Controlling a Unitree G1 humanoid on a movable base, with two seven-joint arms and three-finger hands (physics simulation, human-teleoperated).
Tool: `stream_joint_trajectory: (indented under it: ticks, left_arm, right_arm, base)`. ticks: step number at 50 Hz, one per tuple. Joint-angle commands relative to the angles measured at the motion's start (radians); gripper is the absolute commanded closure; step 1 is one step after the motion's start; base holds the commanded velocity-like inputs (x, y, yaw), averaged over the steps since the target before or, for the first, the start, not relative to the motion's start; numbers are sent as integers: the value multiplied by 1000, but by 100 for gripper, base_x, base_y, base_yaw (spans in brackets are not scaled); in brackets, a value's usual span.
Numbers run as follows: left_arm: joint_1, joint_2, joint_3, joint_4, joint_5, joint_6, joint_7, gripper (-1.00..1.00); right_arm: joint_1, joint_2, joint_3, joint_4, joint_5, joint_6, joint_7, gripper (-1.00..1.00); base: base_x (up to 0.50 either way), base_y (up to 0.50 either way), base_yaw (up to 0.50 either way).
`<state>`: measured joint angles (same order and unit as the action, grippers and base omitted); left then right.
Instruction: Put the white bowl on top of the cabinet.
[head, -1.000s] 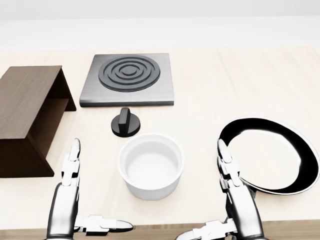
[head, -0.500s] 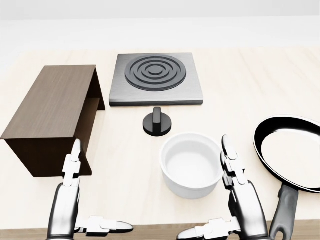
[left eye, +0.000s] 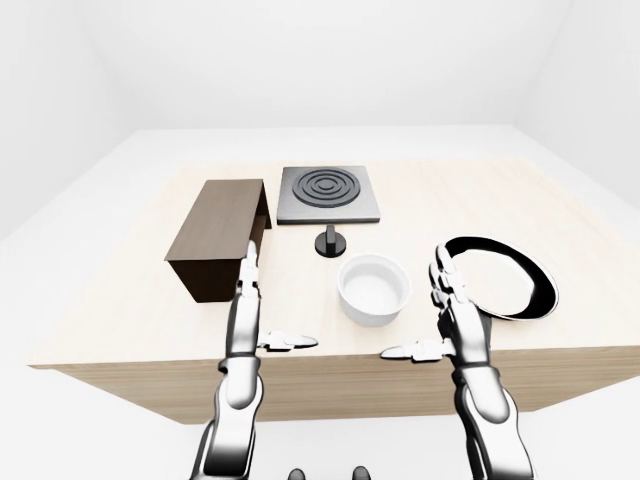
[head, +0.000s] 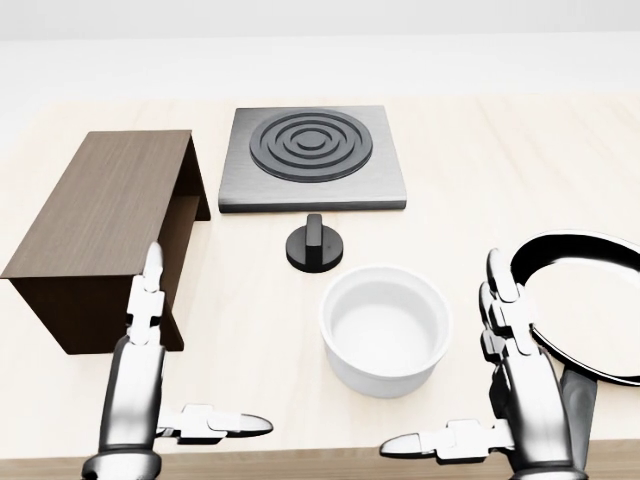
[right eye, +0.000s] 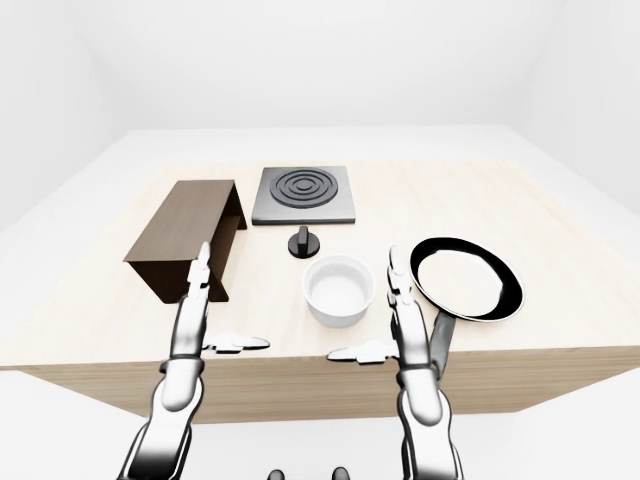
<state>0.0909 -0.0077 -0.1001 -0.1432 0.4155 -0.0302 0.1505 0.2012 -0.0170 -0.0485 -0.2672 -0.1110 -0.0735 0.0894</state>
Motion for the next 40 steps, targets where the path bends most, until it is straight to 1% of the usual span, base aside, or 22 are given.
stream_joint_trajectory:
  ticks: [1, 4, 5, 12, 16, 19, 20, 22, 23, 24, 25, 26, 27, 29, 31, 33, 40]
  left_arm:
    - [-55, -22, -60, -63, 106, 98, 34, -100]
    - [-68, -26, -73, -62, 129, 114, 42, -100]
    - [-81, -27, -82, -52, 152, 118, 48, -100]
    - [-135, -39, -93, 0, 215, 118, 59, -100]
    - [-154, -50, -107, -15, 259, 118, 50, -100]
    - [-168, -59, -117, -29, 295, 118, 44, -100]
    - [-171, -60, -120, -32, 308, 118, 46, -100]
    - [-180, -65, -124, -34, 326, 118, 45, -100]
    - [-180, -65, -124, -35, 327, 118, 44, -100]
    - [-189, -67, -131, -33, 352, 118, 47, -100]
    - [-199, -71, -134, -27, 362, 118, 42, -100]
    - [-209, -76, -138, -21, 376, 118, 42, -100]
    - [-212, -78, -140, -18, 386, 118, 42, -100]
    - [-212, -79, -139, -18, 387, 118, 42, -100]
    - [-249, -89, -144, 6, 423, 118, 40, -100]
    - [-258, -102, -151, -13, 441, 118, 21, -100]
    - [-264, -122, -180, -10, 483, 118, 6, -100]
  right_arm:
    - [-12, 1, -36, -8, -16, -14, -18, -100]
    - [-16, -1, -46, -19, -16, -9, -19, -100]
    - [-25, 0, -53, -1, -26, -14, -35, -100]
    - [-37, -4, -66, 0, -17, -14, -31, -100]
    - [-37, -5, -76, -21, -8, 1, -23, -100]
    - [-37, -4, -76, -10, -8, -11, -24, -100]
    - [-34, -4, -78, -23, -6, -1, -20, -100]
    - [-32, -5, -82, -34, -2, 5, -15, -100]
    - [-32, -4, -82, -34, -2, 5, -15, -100]
    - [-31, -4, -84, -36, 0, 5, -14, -100]
    - [-32, -4, -84, -27, 1, -3, -14, -100]
    - [-29, -5, -88, -46, 6, 12, -7, -100]
    - [-29, -5, -90, -50, 7, 16, -5, -100]
    - [-29, -4, -90, -51, 7, 16, -4, -100]
    - [-29, -4, -95, -56, 11, 20, 1, -100]
    - [-30, -3, -94, -58, 9, 23, 2, -100]
    - [-35, -4, -98, -52, 12, 23, 5, -100]
  base:
    - [0, 0, 0]
    - [0, 0, 0]
    - [0, 0, 0]
    - [0, 0, 0]
    - [0, 0, 0]
    - [0, 0, 0]
    - [0, 0, 0]
    - [0, 0, 0]
    - [0, 0, 0]
    - [0, 0, 0]
    - [0, 0, 0]
    - [0, 0, 0]
    - [0, 0, 0]
    - [0, 0, 0]
    - [0, 0, 0]
    - [0, 0, 0]
    - [0, 0, 0]
